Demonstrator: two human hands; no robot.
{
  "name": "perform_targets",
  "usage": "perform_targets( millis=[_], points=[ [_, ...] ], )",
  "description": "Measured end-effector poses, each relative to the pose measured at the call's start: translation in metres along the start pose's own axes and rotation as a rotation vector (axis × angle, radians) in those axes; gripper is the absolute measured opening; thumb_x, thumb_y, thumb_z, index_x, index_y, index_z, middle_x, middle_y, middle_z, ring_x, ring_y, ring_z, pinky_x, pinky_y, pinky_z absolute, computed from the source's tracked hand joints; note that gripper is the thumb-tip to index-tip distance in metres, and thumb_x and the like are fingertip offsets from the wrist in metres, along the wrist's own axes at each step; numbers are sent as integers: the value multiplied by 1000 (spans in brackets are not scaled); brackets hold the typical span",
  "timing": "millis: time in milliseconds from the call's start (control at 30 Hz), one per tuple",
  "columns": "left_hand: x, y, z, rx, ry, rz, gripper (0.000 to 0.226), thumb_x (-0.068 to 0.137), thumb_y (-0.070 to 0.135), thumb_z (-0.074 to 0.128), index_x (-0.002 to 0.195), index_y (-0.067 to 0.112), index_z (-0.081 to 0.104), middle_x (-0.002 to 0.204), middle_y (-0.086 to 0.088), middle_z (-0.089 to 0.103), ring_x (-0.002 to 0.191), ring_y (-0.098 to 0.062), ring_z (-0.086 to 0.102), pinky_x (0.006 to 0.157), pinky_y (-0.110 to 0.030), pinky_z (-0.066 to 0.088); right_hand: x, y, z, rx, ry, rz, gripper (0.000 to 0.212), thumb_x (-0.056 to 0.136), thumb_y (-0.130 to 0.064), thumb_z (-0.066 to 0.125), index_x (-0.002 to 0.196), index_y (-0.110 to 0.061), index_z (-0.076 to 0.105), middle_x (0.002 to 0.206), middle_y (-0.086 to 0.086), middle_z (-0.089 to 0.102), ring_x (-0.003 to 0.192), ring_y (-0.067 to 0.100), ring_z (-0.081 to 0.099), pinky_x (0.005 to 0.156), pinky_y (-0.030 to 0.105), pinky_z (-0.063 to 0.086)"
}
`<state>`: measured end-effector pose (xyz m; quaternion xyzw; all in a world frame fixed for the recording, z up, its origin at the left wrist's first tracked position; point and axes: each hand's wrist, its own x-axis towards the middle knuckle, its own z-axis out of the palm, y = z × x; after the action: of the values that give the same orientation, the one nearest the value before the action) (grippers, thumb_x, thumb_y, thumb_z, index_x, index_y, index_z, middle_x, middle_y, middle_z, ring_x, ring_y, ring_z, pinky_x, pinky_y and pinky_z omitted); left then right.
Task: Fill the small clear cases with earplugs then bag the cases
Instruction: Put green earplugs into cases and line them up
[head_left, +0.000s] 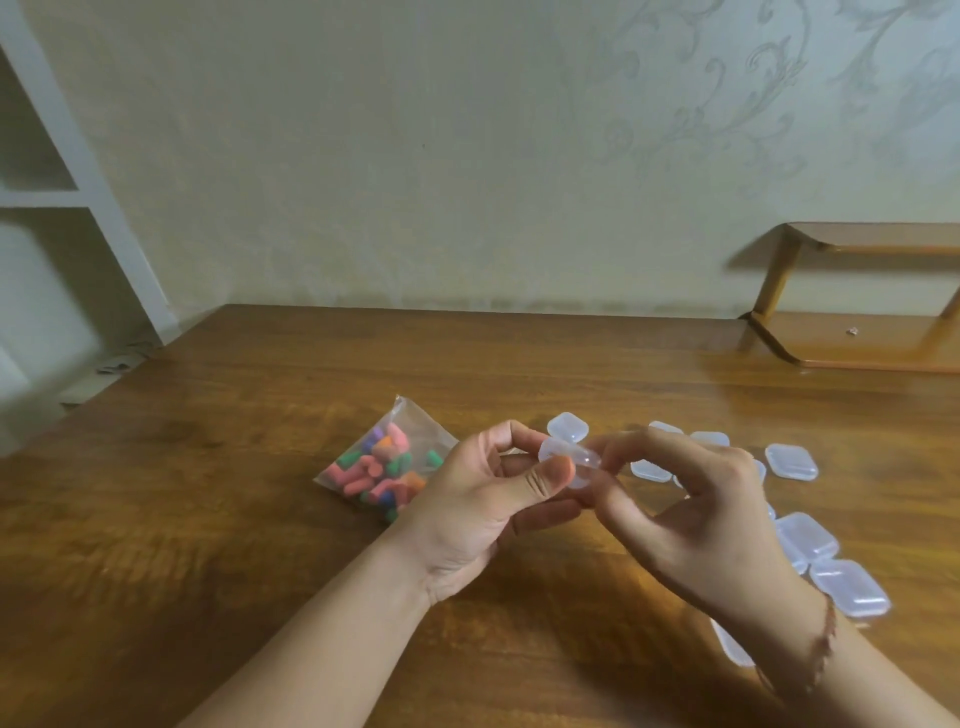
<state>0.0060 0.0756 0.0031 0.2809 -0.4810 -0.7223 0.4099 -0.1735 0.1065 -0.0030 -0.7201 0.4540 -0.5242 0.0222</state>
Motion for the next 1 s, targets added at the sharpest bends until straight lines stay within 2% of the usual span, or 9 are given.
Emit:
perform_targets(
  millis=[167, 267, 400, 533, 633, 700, 833, 900, 1000],
  points=[
    [-5, -1, 1, 291, -245, -76, 34, 87, 1, 70, 119, 6, 61, 110, -15, 70, 107, -25, 67, 95, -33, 53, 4, 2, 0, 46, -2, 83, 9, 82, -28, 70, 80, -20, 68, 73, -21, 68, 73, 0, 68, 65, 22, 53],
    [-6, 6, -3, 198, -287, -93, 36, 93, -4, 59, 126, 10, 59, 112, -13, 69, 106, -24, 67, 87, -29, 56, 2, -2, 2, 92, -71, 92, 4, 88, -30, 68, 91, -28, 69, 86, -21, 71, 79, 3, 69, 65, 23, 55],
    [-6, 34, -28, -68, -43, -8, 34, 92, 11, 61, 126, 3, 57, 103, -16, 68, 89, -23, 68, 75, -29, 59, 5, -5, -3, 145, -32, 139, 9, 88, -27, 65, 95, -30, 68, 92, -19, 70, 76, 8, 67, 54, 19, 50],
    [-5, 48, -53, -281, 313, 49, 41, 92, 24, 58, 128, 5, 56, 102, -15, 69, 89, -23, 69, 76, -33, 59, 0, -4, 12, -234, -337, 93, 2, 85, -35, 69, 86, -36, 70, 84, -22, 64, 60, 1, 55, 51, 26, 48],
    [-2, 49, -58, -402, 462, 9, 35, 98, 27, 55, 125, 5, 58, 110, -18, 67, 98, -28, 69, 85, -39, 57, 3, -17, 32, -388, -565, 80, 20, 87, -46, 57, 105, -46, 66, 104, -25, 61, 79, -1, 59, 62, 26, 49],
    [1, 47, -58, -427, 511, -16, 35, 98, 29, 55, 122, 5, 60, 117, -20, 67, 102, -29, 69, 86, -40, 57, 8, -24, 46, -424, -643, 80, 28, 89, -51, 50, 115, -49, 60, 108, -21, 59, 94, 6, 60, 66, 26, 47],
    [4, 43, -57, -453, 540, -58, 34, 98, 31, 56, 119, 5, 62, 120, -21, 67, 105, -31, 69, 90, -43, 57, 12, -29, 64, -339, -709, 169, 27, 85, -54, 59, 111, -53, 61, 81, -22, 55, 73, 1, 53, 52, 14, 32],
    [6, 42, -57, -448, 540, -90, 35, 98, 32, 56, 119, 5, 63, 119, -21, 67, 104, -31, 69, 91, -43, 56, 11, -27, 66, -216, -707, 242, 25, 81, -51, 66, 105, -56, 64, 79, -27, 56, 74, -3, 54, 54, 16, 39],
    [9, 38, -56, -453, 533, -112, 37, 98, 35, 56, 118, 5, 64, 119, -22, 67, 104, -32, 69, 93, -43, 55, 8, -27, 70, -94, -745, 236, 28, 79, -53, 69, 102, -65, 62, 96, -33, 58, 83, -4, 57, 64, 18, 47]
  ],
)
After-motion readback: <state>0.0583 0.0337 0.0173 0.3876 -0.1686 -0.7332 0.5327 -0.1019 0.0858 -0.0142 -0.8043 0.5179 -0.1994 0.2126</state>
